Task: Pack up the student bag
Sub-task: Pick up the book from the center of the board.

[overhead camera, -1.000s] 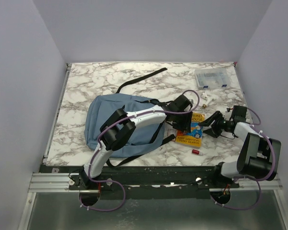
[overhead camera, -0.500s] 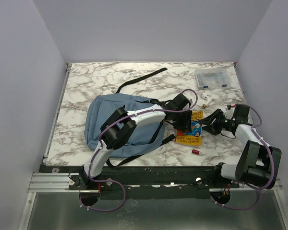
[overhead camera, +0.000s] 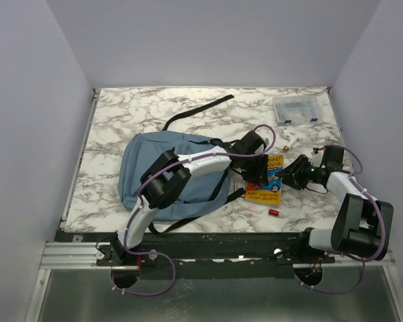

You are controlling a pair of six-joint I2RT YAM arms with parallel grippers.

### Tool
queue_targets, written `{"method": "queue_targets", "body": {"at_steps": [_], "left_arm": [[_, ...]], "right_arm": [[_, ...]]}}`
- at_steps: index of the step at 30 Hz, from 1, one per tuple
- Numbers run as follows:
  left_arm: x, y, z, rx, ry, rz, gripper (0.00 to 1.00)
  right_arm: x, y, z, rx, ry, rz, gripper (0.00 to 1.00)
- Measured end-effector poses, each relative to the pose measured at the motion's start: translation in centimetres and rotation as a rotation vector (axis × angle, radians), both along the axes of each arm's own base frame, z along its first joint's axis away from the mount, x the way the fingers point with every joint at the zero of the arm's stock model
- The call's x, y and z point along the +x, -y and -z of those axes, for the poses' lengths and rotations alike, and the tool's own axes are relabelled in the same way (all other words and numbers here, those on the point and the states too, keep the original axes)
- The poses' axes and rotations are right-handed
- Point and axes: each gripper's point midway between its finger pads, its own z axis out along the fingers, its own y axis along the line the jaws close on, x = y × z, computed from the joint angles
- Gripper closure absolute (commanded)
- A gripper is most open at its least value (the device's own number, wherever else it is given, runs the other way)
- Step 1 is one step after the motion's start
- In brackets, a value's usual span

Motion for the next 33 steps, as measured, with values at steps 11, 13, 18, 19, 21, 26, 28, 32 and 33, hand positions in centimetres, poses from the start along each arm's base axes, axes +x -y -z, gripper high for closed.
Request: {"method": "queue_targets", "body": {"at_steps": [11,13,18,19,21,26,28,32,33], "left_arm": [[0.0,0.1,-0.1,-0.010,-0.003,0.002,0.57],[0.0,0.1,-0.1,-0.011,-0.002,0.002,0.57],[0.0,0.1,-0.2,-0.016,-0.007,0.005,0.53],[0.0,0.1,-0.2,-0.017,-0.009,0.005,0.51],[0.0,0.2,-0.3,-0.023,-0.011,0.009,0.49],[-0.3,0.1,-1.1,-0.062,-0.016,0.031,0.40],[-0.4,-0.5,-1.6,-0.081,-0.017,0.040,0.37],[-1.0,-1.9,-3.3,-0.121,-0.021,0.055,0.36],[-1.0,-2.1,-3.7,-0.130,-0.019,0.056,0.35]], "right_arm": [[-0.1,0.0,0.9,-0.109,-0.047,-0.014,0.85],[-0.1,0.1,0.9,-0.114,-0.047,-0.013,0.94],[0.1,0.1,0.9,-0.110,-0.055,-0.015,1.00],[0.1,0.1,0.9,-0.110,-0.056,-0.015,1.00],[0.1,0.1,0.8,-0.110,-0.058,-0.016,1.00],[0.5,-0.2,-0.2,-0.098,-0.054,-0.023,1.00],[0.8,-0.2,-0.8,-0.088,-0.046,-0.018,1.00],[1.5,-0.3,-2.0,-0.068,-0.028,0.003,1.00],[1.7,-0.4,-2.3,-0.061,-0.022,0.007,1.00]]}}
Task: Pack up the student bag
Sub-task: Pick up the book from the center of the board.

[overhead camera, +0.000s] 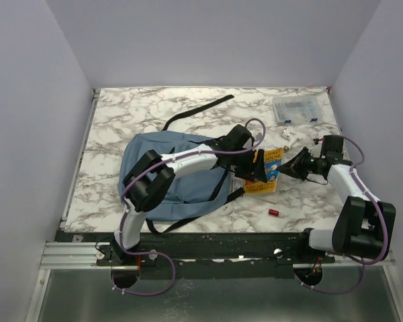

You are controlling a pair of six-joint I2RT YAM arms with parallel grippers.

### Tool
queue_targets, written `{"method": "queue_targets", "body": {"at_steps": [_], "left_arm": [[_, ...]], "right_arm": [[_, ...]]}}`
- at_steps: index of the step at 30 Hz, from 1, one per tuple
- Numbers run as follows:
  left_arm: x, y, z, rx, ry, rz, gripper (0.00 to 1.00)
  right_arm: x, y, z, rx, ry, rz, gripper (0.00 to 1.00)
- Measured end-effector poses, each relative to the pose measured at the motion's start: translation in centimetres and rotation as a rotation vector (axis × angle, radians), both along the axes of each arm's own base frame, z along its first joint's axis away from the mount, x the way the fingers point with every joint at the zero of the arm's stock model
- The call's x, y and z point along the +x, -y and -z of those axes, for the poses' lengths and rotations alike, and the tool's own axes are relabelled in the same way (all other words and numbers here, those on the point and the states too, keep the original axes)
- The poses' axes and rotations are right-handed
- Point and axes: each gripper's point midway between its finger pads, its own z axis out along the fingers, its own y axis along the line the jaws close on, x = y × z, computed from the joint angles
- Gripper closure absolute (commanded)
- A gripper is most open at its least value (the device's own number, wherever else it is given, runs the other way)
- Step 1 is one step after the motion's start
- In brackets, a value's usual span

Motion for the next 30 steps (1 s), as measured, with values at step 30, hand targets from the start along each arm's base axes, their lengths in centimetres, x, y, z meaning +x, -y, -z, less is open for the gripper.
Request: {"method": "queue_targets", "body": {"at_steps": [30], "left_arm": [[4.8,-9.9,-10.8,-0.309,0.021,-0.293,0.29]], "right_arm": [[3.2,-1.4,-11.5,0.398,0.178,0.117,1.00]]}}
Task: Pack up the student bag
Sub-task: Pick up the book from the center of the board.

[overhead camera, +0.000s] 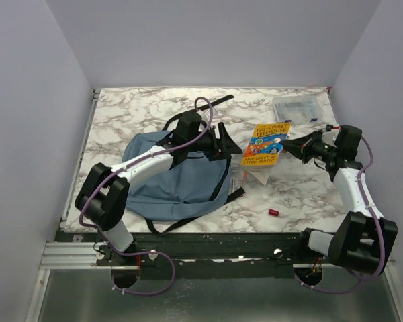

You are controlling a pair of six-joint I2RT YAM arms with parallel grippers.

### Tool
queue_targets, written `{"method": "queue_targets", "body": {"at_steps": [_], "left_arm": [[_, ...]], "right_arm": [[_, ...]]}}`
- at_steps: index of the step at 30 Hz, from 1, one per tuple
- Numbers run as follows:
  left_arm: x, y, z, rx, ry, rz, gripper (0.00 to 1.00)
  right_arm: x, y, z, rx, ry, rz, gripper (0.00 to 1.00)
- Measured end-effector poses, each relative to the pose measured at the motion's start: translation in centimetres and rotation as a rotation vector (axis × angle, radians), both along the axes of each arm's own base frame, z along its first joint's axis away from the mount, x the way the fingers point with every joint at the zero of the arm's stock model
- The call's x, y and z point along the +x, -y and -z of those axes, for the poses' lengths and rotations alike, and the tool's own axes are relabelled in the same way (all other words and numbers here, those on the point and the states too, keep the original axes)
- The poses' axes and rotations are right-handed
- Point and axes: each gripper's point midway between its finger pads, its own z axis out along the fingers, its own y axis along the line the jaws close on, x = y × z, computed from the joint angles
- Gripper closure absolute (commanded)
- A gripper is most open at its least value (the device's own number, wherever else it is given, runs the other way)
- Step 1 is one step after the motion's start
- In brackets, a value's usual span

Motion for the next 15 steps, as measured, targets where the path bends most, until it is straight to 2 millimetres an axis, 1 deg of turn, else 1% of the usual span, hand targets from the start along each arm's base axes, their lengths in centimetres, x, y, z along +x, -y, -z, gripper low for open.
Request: {"method": "queue_targets", "body": {"at_steps": [5,8,10,15], "left_arm": [[0.9,0.0,-0.8,-0.090,-0.043,-0.057,0.27],[1.3,0.3,-2.0,-0.150,-0.049,-0.073,0.25],[1.5,0.6,-3.3,-0.201,-0.043,-0.081,0.25],[1.6,1.4,-4.4,-0.258,-0.054,-0.080,0.28]], "right_arm": [[0.8,-0.3,-3.1,0.080,0.061,-0.006,1.00],[1.2,-0.4,-4.8,0.121,0.096,-0.010,1.00],[1.4,-0.5,-5.9,0.150,0.117,-0.011,1.00],[1.8,-0.9,-8.1,0.205,0.164,-0.016,1.00]]}}
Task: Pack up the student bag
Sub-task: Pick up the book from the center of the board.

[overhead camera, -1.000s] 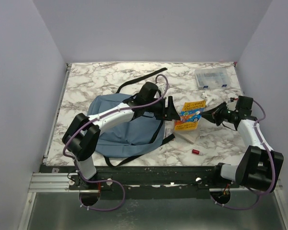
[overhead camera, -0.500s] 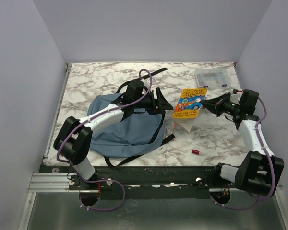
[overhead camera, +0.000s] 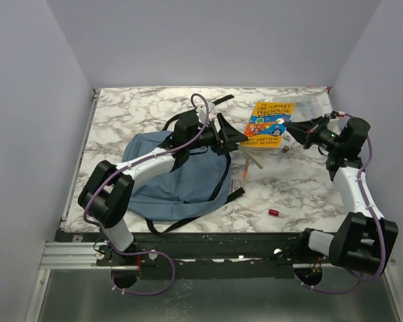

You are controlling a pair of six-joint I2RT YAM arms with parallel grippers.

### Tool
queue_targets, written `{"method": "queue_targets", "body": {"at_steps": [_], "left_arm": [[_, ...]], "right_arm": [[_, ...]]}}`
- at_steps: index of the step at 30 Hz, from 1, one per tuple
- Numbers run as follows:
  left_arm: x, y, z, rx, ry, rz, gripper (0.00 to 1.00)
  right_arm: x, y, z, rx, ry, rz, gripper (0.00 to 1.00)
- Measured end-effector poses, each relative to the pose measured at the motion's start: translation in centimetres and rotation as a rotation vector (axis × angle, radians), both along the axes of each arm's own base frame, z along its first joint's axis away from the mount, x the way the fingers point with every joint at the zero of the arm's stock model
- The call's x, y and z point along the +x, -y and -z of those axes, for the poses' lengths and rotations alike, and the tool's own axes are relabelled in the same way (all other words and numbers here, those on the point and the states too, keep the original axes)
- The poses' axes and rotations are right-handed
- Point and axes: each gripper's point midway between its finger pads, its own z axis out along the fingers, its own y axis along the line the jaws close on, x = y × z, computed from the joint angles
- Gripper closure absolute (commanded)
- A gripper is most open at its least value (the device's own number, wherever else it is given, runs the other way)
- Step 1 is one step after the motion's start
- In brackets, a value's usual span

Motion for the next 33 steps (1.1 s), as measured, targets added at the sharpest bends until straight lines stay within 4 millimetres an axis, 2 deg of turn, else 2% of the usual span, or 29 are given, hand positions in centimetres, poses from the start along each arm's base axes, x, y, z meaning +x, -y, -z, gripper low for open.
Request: {"method": "queue_targets", "body": {"at_steps": [4,8,11,13,19,21,23,28,33], "left_arm": [[-0.5,1.3,-0.2,-0.041,-0.022,0.021,0.40],[-1.2,2.2,-1.0,-0.097,-0.025,0.041,0.60],[-1.5,2.1,-1.2,-0.127,-0.019,0.042,0.77],[-1.5,1.9,-1.1,-0.137,-0.013,0.037,0.85],[-2.3,-0.6,-1.1,-0.131,0.031,0.006,0.97],[-2.3,-1.8,-1.1,-0.118,0.061,-0.010,0.99],[-2.3,-3.2,-0.9,-0.078,0.089,-0.022,0.99],[-3.1,-5.6,-1.6,0.081,0.224,0.000,1.00],[-5.7,-7.2,-3.5,0.234,0.398,0.112,1.00]], "right_arm": [[0.0,-0.4,-0.8,0.025,0.011,-0.009,1.00],[-0.1,-1.2,-1.2,0.036,0.015,-0.028,1.00],[-0.3,-1.7,-1.4,0.036,0.019,-0.038,1.00],[-0.5,-1.9,-1.4,0.028,0.031,-0.042,0.98],[-1.7,-2.3,0.0,-0.069,0.081,-0.062,0.44],[-1.9,-2.2,0.7,-0.145,0.090,-0.070,0.29],[-1.7,-1.9,0.9,-0.226,0.112,-0.073,0.19],[-1.3,-1.6,-1.1,-0.451,0.256,-0.102,0.10],[-1.6,-3.2,-5.1,-0.582,0.459,-0.157,0.09]]}}
